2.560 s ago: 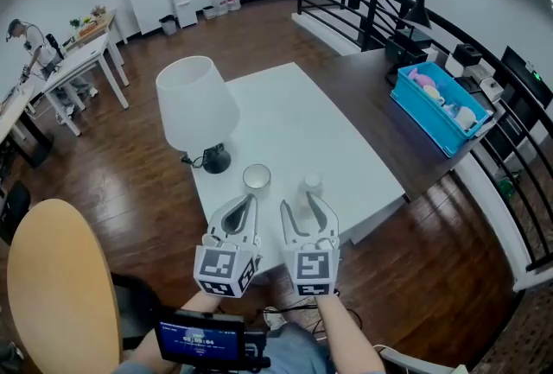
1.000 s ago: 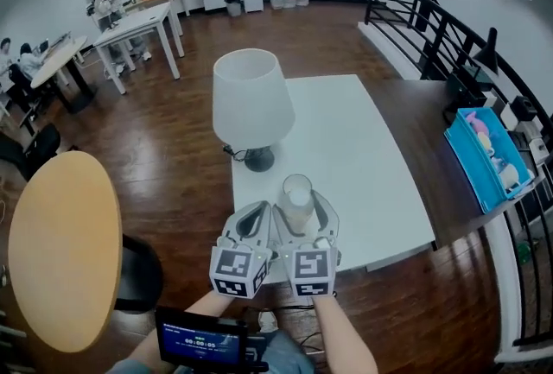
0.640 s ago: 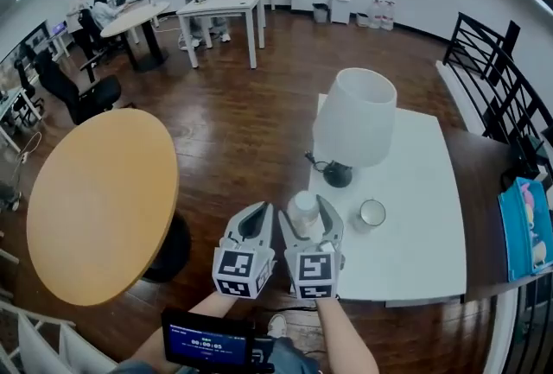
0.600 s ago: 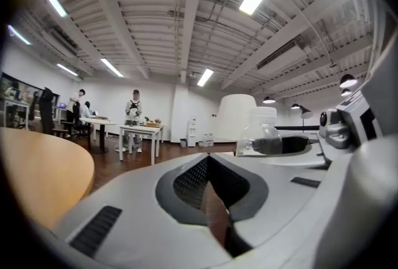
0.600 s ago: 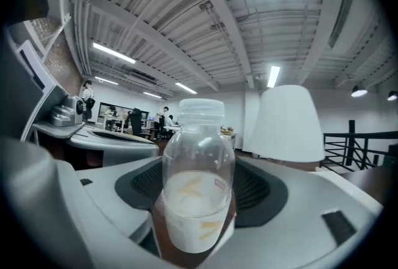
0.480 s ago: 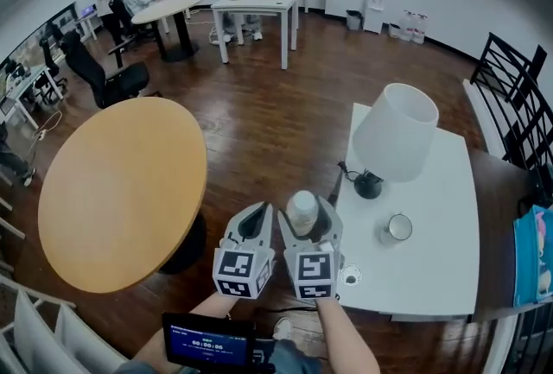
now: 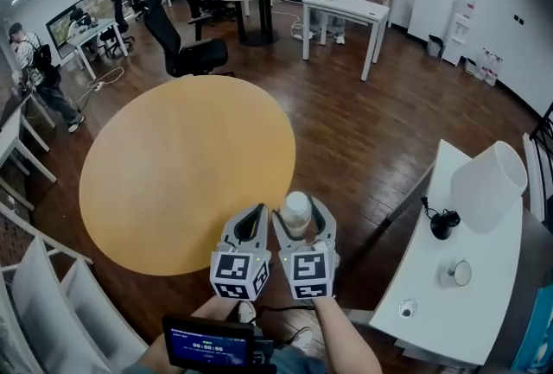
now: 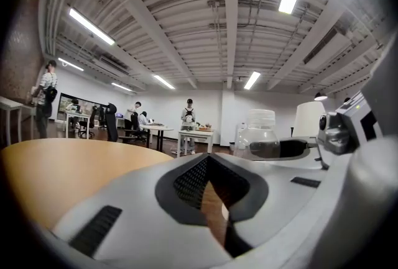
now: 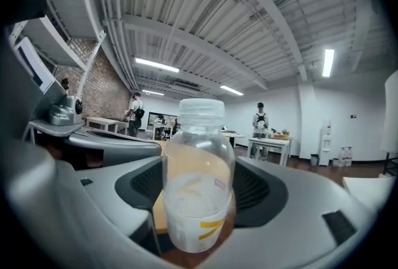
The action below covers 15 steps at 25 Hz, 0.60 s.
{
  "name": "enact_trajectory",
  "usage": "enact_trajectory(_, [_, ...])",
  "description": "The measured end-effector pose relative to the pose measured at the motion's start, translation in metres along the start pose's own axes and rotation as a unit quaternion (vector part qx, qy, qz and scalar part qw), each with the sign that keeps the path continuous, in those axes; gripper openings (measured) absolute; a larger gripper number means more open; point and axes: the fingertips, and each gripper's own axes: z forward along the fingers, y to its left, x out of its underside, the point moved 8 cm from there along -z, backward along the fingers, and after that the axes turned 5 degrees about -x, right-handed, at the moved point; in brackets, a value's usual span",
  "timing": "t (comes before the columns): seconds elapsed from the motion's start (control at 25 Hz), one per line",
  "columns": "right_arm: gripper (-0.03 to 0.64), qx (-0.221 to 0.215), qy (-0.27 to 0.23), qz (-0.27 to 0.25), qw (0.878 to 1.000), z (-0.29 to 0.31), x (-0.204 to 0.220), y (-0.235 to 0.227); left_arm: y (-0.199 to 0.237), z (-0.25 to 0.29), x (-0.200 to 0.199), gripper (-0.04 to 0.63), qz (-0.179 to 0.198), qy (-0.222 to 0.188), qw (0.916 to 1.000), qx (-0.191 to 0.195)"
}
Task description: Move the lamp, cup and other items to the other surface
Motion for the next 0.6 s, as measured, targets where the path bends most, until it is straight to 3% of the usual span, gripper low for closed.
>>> enact_trajectory(0.24, [0.308, -0.077, -0.006, -0.003, 0.997, 0.077, -0.006, 0.073, 0.092, -0.022, 0.003, 0.015, -0.010, 0.002, 0.9973, -0.072])
enact_trajectory(0.6, [0.310, -0.170, -0.008, -0.008, 0.985, 0.195, -0.001, 0.185, 0.231, -0.048, 0.016, 0.015, -0.017, 0.020, 0.9842, -0.175])
